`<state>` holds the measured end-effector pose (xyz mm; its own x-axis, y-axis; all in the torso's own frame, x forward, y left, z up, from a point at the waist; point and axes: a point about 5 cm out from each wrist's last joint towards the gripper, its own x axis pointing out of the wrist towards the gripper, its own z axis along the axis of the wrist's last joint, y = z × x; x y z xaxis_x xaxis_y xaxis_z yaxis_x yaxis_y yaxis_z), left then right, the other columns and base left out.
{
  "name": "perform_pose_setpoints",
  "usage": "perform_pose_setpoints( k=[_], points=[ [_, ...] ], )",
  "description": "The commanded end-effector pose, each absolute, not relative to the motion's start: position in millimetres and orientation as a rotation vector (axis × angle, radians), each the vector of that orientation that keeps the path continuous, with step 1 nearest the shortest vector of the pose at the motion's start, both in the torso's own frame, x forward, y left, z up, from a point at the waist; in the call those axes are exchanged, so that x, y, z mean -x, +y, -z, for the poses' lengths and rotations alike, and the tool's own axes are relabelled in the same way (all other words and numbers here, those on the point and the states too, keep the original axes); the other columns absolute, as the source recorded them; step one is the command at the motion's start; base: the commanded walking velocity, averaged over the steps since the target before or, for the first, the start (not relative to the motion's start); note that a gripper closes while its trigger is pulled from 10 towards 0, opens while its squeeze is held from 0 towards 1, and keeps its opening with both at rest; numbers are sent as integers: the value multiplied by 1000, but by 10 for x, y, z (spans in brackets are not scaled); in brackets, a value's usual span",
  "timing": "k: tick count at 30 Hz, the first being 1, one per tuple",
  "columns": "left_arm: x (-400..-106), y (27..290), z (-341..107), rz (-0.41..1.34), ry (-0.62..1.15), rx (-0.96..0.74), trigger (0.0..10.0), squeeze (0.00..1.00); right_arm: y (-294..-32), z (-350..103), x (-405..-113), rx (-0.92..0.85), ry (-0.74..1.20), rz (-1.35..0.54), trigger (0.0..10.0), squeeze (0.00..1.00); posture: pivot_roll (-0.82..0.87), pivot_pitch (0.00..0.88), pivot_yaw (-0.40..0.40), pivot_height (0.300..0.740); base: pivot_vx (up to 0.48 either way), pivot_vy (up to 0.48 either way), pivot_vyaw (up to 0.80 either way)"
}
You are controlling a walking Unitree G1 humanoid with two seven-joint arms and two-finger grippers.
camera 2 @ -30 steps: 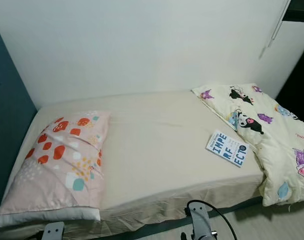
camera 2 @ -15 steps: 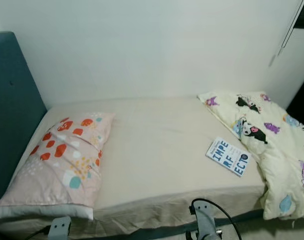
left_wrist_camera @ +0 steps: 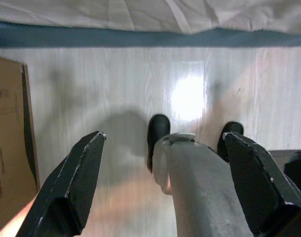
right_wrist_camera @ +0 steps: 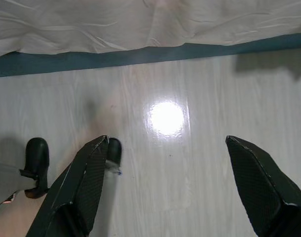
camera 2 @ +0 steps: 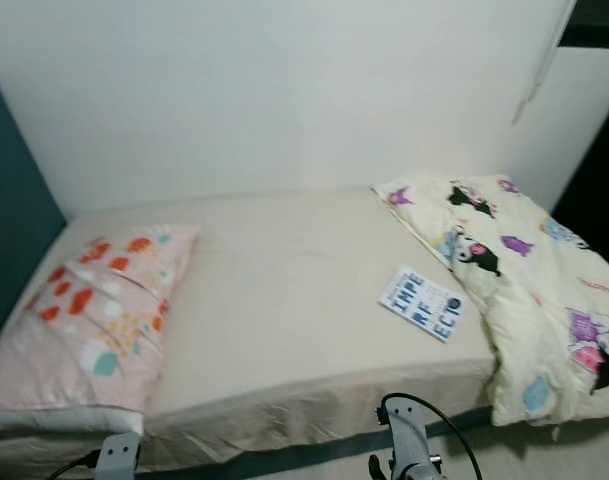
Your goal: Clean up the room
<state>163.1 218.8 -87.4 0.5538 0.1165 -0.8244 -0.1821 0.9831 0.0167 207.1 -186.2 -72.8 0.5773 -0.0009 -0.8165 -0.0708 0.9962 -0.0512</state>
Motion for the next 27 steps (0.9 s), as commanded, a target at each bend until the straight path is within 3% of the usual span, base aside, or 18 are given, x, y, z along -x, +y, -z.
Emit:
perform_pose_setpoints(
  k=[1,27],
  points=[
    [-1606,2163,892,-170,987,77,10000,0,-1891,722,-2074,78,949,-27,10000,0,15,2,-54,740,0,-322,0],
    [-1584,2105,914,-146,1004,82,10000,0,-1900,731,-2056,103,960,-42,10000,0,12,0,-57,740,0,-308,0]
  ],
)
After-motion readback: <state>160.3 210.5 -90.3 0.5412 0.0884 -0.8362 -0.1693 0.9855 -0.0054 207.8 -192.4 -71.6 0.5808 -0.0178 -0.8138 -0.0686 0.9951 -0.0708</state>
